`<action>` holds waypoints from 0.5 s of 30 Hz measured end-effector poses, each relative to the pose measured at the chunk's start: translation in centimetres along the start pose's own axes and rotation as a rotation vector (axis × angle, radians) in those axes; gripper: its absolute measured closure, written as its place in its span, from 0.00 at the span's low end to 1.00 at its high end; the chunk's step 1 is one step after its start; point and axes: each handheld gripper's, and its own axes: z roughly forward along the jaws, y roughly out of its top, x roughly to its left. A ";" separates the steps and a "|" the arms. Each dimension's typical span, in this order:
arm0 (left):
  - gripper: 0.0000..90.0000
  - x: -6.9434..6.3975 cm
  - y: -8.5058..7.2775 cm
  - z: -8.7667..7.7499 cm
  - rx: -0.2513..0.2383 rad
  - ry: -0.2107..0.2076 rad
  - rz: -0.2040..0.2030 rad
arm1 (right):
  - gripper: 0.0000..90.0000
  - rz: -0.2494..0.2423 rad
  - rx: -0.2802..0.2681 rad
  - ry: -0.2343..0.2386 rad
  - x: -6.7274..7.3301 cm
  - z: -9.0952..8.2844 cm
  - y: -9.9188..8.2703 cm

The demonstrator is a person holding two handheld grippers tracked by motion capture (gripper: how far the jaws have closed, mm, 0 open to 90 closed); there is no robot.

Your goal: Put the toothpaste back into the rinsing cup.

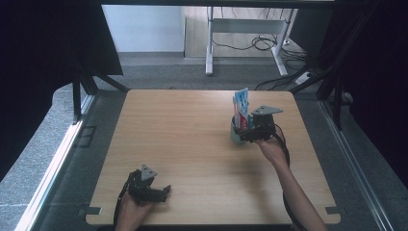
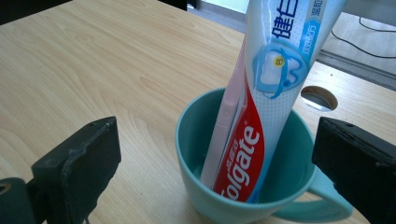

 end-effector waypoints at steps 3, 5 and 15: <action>0.00 0.0 0.0 0.0 0.000 0.000 0.000 | 0.01 -0.001 0.001 0.009 0.1 -0.4 -0.2; 0.00 0.0 0.0 0.0 0.000 0.000 0.000 | 0.01 -0.006 0.006 0.012 0.2 -0.7 -0.4; 0.00 0.0 0.0 0.0 0.000 0.000 -0.001 | 0.01 -0.018 0.015 0.021 0.6 -2.0 -1.7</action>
